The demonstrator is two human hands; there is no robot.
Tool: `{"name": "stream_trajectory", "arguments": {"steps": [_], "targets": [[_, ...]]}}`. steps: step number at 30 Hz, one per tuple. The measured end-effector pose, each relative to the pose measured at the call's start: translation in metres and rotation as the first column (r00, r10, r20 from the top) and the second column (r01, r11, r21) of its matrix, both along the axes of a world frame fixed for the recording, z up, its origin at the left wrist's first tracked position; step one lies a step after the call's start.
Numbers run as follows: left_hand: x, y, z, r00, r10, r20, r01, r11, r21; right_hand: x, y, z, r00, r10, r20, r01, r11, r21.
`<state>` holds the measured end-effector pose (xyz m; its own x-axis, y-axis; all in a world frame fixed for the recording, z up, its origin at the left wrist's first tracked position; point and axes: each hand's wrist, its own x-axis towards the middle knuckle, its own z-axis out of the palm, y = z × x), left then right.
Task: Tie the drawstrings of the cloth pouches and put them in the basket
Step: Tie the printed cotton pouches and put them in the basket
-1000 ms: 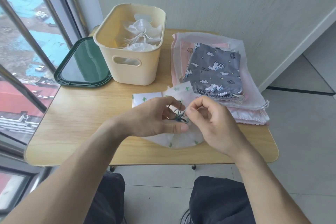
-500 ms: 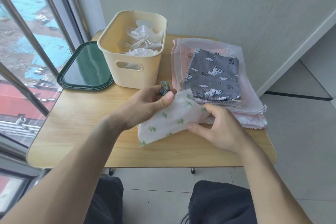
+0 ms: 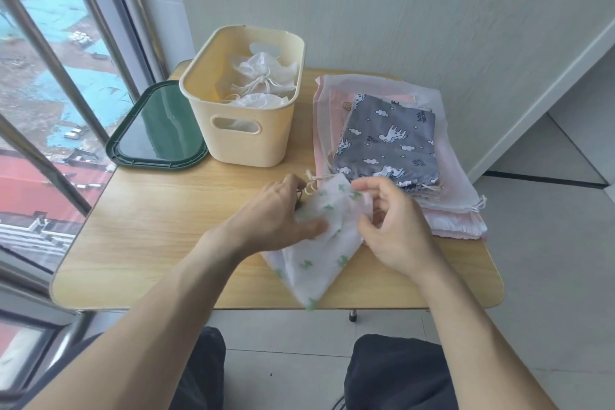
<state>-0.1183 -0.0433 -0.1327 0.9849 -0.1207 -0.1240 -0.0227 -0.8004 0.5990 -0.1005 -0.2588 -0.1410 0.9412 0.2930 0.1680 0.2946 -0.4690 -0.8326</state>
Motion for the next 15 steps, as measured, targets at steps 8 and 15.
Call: {"name": "stream_trajectory", "arguments": {"steps": [8, 15], "targets": [[-0.012, 0.01, 0.012, 0.999, 0.04, 0.028, -0.032, 0.966, -0.255, 0.0, 0.021, 0.006, 0.962, -0.186, 0.202, 0.144, 0.967, 0.209], [-0.023, -0.005, 0.044, 0.807, 0.556, 0.2, -0.294, 0.671, -0.68, -0.006, 0.028, 0.02, 0.973, 0.021, -0.229, 0.062, 0.935, 0.348]]}}
